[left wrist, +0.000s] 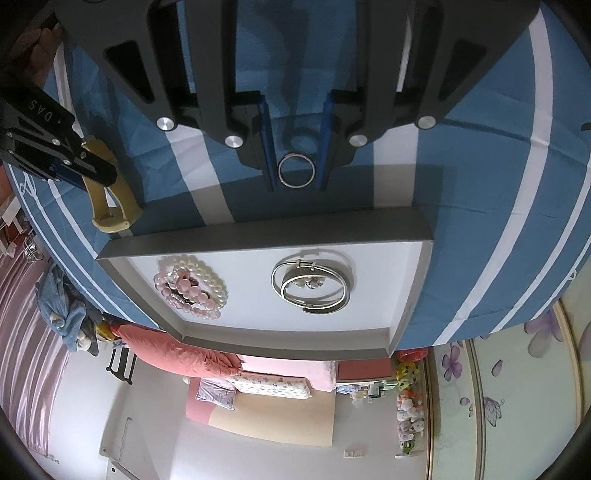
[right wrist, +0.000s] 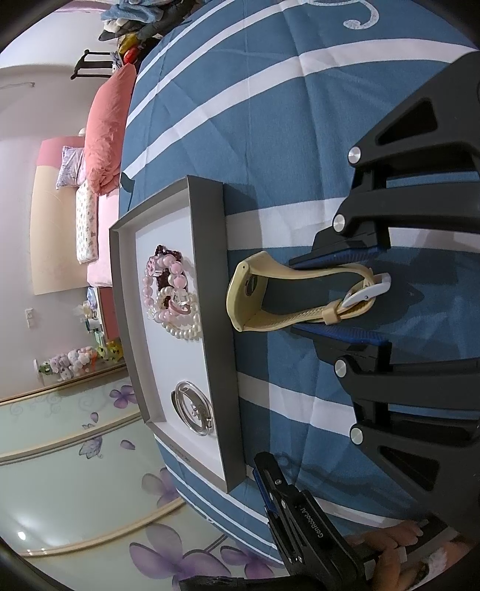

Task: Organize jewelry
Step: 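Carry the yellow watch with the right tool while the left tool carries the ring to the tray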

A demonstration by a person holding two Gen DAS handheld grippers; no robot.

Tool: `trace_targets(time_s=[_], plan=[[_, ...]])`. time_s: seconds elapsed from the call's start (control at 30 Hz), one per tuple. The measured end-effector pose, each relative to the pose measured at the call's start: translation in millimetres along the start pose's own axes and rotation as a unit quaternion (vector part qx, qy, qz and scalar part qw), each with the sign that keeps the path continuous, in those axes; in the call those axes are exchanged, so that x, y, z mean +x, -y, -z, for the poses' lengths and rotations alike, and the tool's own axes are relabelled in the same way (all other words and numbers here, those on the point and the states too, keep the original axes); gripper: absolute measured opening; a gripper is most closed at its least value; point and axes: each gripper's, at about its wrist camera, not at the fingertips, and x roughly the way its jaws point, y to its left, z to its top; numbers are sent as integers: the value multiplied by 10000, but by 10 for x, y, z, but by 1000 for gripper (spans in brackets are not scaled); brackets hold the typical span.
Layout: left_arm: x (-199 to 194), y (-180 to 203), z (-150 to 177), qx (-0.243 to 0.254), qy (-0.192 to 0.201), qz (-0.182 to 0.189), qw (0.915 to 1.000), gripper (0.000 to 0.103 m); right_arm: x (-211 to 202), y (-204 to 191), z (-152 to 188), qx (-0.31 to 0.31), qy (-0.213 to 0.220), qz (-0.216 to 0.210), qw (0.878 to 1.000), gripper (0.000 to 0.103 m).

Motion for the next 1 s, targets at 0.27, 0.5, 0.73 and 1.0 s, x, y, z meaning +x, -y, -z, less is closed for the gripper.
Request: trace_targets(time_s=[0.27,0.5,0.73,1.0], plan=[[-91,-44,21,-84,249,70,9996,22,-63,16,-11,24,214,-94,9997,30],[-280,-107,-28,-255,756,47,9968,22,-206,11,-63,-46,702,-156,9974,30],[-450,-127,-69,-322,1206,-22,9922,22,-350,19,-148,-50,1202,-262,9924,30],[-608,-126,-151,-329,1681,-176,9851,22,-478,31,-259,41,1726,-323,9845,30]])
